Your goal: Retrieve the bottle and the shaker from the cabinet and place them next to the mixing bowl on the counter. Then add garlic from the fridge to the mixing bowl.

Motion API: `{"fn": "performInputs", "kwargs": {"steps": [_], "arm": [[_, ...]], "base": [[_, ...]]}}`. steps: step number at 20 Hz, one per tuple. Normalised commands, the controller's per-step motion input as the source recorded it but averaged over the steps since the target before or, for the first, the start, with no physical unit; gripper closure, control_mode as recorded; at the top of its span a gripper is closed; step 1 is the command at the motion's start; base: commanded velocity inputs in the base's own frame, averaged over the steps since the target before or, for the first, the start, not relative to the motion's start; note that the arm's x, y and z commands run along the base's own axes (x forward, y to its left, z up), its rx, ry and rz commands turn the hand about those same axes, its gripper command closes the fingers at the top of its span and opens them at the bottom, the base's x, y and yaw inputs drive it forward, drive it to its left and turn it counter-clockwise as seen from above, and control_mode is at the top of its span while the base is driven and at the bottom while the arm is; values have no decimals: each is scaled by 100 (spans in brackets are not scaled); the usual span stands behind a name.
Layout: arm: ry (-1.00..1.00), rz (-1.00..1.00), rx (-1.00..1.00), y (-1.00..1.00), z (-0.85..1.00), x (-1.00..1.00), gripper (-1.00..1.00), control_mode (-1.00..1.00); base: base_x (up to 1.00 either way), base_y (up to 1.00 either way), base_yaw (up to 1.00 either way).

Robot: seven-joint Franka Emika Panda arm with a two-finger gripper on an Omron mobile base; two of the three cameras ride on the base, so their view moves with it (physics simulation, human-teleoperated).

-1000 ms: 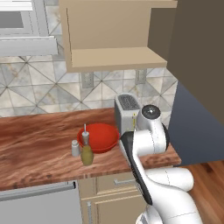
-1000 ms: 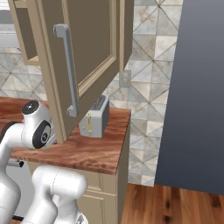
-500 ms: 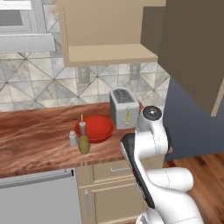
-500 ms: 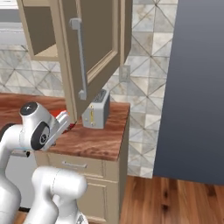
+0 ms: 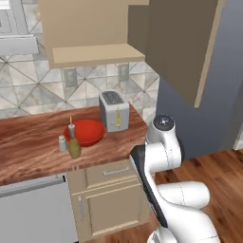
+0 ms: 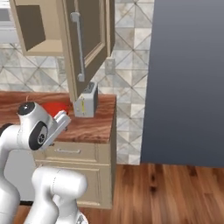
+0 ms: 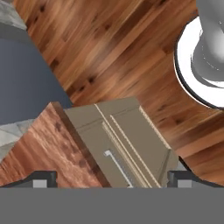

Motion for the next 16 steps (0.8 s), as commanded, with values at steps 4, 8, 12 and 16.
{"fn": "performInputs", "kwargs": {"steps": [4, 8, 12, 16], "arm": [[0, 0, 0, 0, 0, 0, -100, 100], [0, 0, 0, 0, 0, 0, -100, 100], [0, 0, 0, 0, 0, 0, -100, 100], [0, 0, 0, 0, 0, 0, -100, 100]], "base": [[-8, -37, -37], [-7, -48, -40], [-2, -59, -46], [0, -74, -49]]}}
